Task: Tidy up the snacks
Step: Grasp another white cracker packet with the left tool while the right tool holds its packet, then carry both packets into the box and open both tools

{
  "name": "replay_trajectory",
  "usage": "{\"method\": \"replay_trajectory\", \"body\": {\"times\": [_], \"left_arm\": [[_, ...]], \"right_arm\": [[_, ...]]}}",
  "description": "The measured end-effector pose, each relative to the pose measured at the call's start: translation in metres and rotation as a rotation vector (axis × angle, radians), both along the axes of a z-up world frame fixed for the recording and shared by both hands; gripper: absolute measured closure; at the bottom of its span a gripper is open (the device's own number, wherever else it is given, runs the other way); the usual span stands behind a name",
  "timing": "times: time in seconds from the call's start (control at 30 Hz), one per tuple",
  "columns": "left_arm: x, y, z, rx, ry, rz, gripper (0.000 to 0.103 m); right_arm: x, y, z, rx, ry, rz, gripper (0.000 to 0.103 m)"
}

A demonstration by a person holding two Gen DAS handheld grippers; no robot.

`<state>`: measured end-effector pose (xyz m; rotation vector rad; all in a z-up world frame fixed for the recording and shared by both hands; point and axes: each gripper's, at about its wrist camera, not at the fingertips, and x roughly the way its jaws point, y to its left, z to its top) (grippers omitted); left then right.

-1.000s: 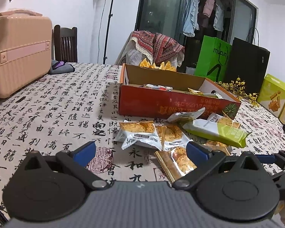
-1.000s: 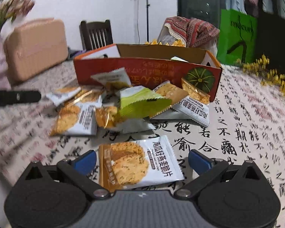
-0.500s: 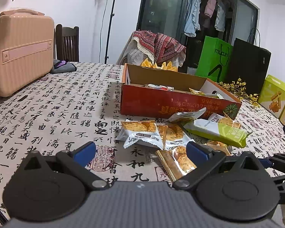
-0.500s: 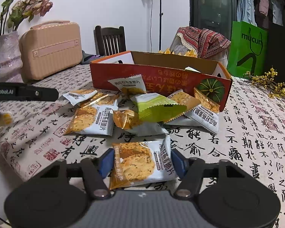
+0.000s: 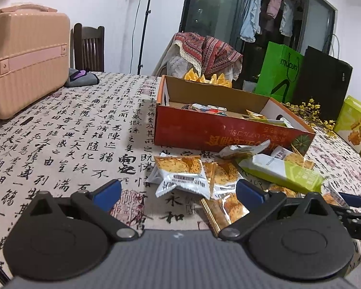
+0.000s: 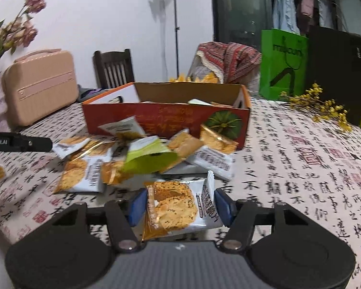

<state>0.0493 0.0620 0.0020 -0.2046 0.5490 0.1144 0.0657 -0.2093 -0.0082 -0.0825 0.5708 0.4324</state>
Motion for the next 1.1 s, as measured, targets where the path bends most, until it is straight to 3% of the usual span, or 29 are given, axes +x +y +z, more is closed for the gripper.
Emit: {"method": "replay_trajectory", "body": {"times": [0.2, 0.4, 0.5, 0.7, 0.77, 1.1], "left_arm": [[0.028, 0.002, -0.003, -0.029, 0.046, 0.038, 0.0], [0.051, -0.005, -0.011, 0.009, 0.1, 0.091, 0.0], [0.058, -0.01, -0.013, 0.034, 0.113, 0.104, 0.007], [0.063, -0.014, -0.017, 0.036, 0.137, 0.104, 0.032], [0.062, -0.015, -0.016, 0.043, 0.128, 0.104, 0.047], [0.053, -0.015, -0.008, 0.048, 0.091, 0.088, 0.049]], "right_arm": [[0.008, -0.01, 0.0, 0.007, -0.004, -0.034, 0.043], [0.013, -0.012, 0.0, 0.006, -0.007, -0.048, 0.043], [0.016, -0.012, 0.0, 0.007, -0.007, -0.051, 0.043], [0.022, -0.013, -0.001, 0.013, 0.001, -0.061, 0.043], [0.023, -0.014, -0.002, 0.015, 0.001, -0.063, 0.043], [0.025, -0.015, -0.002, 0.019, 0.001, -0.066, 0.043]]}}
